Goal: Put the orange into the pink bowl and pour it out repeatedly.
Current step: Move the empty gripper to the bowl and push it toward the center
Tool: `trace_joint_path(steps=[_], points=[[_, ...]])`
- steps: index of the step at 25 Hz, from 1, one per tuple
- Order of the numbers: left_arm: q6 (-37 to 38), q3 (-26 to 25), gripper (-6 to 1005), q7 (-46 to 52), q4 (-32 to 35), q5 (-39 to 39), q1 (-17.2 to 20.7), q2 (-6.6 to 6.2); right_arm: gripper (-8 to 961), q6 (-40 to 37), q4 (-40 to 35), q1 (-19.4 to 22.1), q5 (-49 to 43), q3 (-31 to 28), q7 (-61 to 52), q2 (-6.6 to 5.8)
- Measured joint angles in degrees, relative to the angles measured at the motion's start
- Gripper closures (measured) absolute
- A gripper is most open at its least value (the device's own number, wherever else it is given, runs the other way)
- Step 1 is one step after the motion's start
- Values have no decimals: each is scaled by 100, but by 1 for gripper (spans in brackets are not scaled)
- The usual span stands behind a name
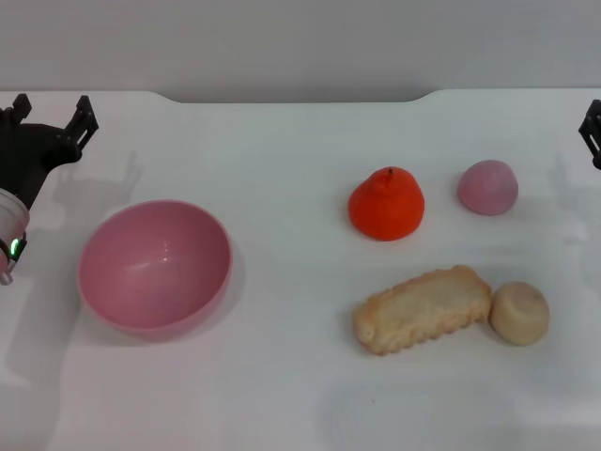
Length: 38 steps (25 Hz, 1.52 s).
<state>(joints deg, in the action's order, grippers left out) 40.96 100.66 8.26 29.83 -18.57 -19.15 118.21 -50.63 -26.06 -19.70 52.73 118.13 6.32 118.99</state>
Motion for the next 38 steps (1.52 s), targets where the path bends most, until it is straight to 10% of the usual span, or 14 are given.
trace_joint_path(steps=[15,25,38], points=[[-1019,27,185,-353,908,36,92,-51,126,29,26,-76,17,-1,1,2],[-4216,-456,185,-1515,4149,41,686,-53,126,43,46,-79,8,-1,1,1],[-8592,-729,185,-1533,6337,325,730,-22,125,46,99,-121,1,0,1,-16]])
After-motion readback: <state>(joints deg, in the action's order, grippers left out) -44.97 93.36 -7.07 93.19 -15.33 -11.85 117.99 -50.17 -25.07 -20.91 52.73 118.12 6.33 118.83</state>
